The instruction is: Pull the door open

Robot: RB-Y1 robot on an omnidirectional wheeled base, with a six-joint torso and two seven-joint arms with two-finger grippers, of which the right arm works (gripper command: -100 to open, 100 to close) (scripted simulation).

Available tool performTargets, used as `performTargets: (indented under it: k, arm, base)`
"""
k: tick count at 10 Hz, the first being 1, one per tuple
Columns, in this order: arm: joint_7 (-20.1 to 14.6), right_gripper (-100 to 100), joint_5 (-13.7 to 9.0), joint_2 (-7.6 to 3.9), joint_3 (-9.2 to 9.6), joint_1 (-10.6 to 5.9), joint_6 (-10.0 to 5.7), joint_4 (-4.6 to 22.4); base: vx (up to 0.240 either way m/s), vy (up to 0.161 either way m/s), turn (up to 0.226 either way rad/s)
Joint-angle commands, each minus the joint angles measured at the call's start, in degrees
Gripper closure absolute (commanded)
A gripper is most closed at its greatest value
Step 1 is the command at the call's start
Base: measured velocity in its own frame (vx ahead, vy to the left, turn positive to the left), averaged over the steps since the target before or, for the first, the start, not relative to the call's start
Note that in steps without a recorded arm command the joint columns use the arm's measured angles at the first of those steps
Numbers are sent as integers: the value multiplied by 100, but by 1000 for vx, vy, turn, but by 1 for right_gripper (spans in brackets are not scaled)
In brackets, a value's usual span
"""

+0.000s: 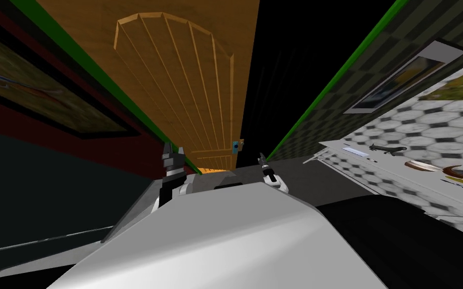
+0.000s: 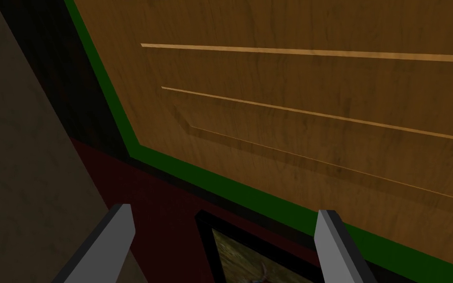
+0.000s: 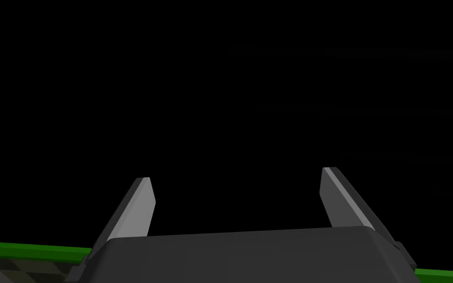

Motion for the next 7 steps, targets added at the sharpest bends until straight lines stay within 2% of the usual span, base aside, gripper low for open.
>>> performTargets:
  k: [1,4,5,7]
  arm:
    - [44,-100,-36,-16,-205,-30,74,73]
    - [121,-100,-96,-8,-496,-187,136,280]
    - [156,-100,-114,31,-566,-297,153,356]
    - [192,-100,-123,120,-558,-463,155,413]
  base:
    - [1,-11,98]
    - [37,-26,112]
    - [136,-50,245]
    - [152,-58,218]
